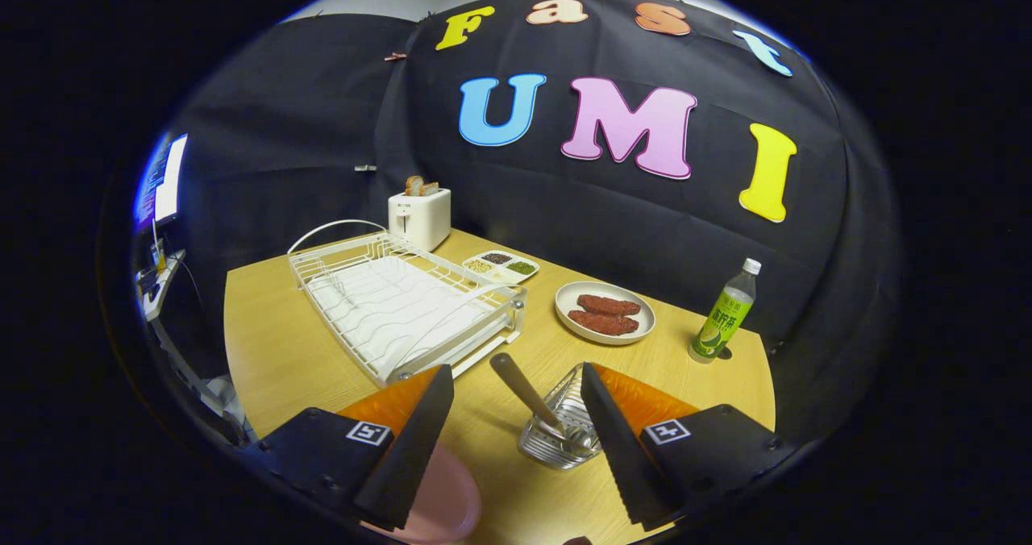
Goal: Take the plate from the dish rack, then take the spoon from the basket and place it into the plate.
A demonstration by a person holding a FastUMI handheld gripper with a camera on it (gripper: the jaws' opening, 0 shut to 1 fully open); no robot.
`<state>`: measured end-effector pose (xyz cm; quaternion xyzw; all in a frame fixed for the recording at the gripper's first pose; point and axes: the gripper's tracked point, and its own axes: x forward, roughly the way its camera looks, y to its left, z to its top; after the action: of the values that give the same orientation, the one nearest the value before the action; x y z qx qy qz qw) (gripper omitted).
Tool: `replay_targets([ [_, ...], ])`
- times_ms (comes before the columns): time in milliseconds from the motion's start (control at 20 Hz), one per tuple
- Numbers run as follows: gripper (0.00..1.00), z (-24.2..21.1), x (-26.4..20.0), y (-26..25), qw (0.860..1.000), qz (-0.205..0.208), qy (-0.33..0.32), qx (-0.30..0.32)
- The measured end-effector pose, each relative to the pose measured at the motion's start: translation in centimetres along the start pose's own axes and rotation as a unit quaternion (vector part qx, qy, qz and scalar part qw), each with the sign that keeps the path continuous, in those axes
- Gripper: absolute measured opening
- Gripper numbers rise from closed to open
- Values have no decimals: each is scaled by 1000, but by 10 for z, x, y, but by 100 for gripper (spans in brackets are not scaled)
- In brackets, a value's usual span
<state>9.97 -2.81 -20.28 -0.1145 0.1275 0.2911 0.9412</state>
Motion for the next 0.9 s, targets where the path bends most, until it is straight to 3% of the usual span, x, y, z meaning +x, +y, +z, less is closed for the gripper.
replay_targets([
  [200, 94, -8, 27, 4, 1000, 0, 17, -6],
  [350, 85, -15, 40, 4, 999, -3, 21, -28],
  [400, 74, -19, 42, 3, 999, -8, 27, -35],
  [700, 30, -24, 51, 0, 998, -27, 42, -45],
  [900, 27, -23, 47, 1, 997, -27, 48, -45],
])
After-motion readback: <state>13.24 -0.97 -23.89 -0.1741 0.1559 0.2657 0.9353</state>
